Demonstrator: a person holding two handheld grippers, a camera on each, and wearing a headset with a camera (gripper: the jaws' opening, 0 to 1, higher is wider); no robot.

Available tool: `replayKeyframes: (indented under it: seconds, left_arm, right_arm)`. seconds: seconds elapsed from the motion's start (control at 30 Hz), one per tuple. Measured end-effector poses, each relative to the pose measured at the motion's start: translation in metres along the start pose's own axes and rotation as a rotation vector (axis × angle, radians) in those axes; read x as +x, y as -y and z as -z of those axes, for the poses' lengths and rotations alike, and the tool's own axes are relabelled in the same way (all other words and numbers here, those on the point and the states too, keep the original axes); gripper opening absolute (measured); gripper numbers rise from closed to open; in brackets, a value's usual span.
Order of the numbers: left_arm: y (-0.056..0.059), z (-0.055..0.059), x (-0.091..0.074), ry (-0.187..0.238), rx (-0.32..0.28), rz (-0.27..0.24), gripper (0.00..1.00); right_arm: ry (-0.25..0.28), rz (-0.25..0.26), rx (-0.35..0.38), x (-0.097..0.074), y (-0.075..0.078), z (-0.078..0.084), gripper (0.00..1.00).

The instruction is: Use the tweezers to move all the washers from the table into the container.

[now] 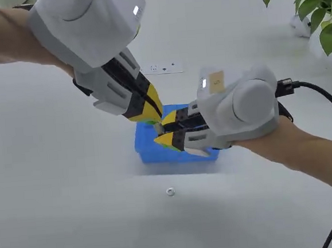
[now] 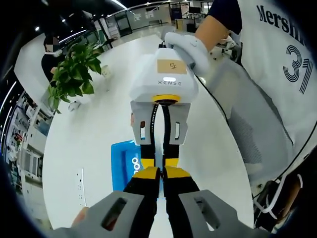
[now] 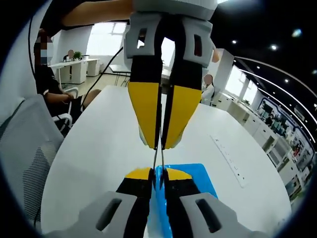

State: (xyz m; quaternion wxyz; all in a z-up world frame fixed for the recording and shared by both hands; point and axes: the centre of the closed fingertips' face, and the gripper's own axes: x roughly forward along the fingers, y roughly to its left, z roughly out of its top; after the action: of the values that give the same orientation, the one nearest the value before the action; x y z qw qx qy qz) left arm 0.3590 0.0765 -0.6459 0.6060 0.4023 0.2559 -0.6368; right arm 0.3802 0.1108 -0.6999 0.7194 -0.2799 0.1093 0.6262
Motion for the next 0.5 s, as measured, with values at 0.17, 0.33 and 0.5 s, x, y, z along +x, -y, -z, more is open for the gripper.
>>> replayKeyframes:
  seconds: [0.17,0.33,0.5]
  left_arm:
    - [0.009,0.005,0.005,0.006,-0.017,0.007,0.06]
    - [0.024,0.007,0.012,0.015,-0.041,0.019,0.06]
    - [0.033,0.009,0.019,0.018,-0.057,0.030,0.06]
  right_arm:
    - [-0.002,-0.023,0.012,0.001,-0.018,0.003,0.10]
    - [-0.006,-0.048,0.022,0.003,-0.033,0.008,0.10]
    - [-0.014,-0.069,0.031,0.005,-0.046,0.013,0.10]
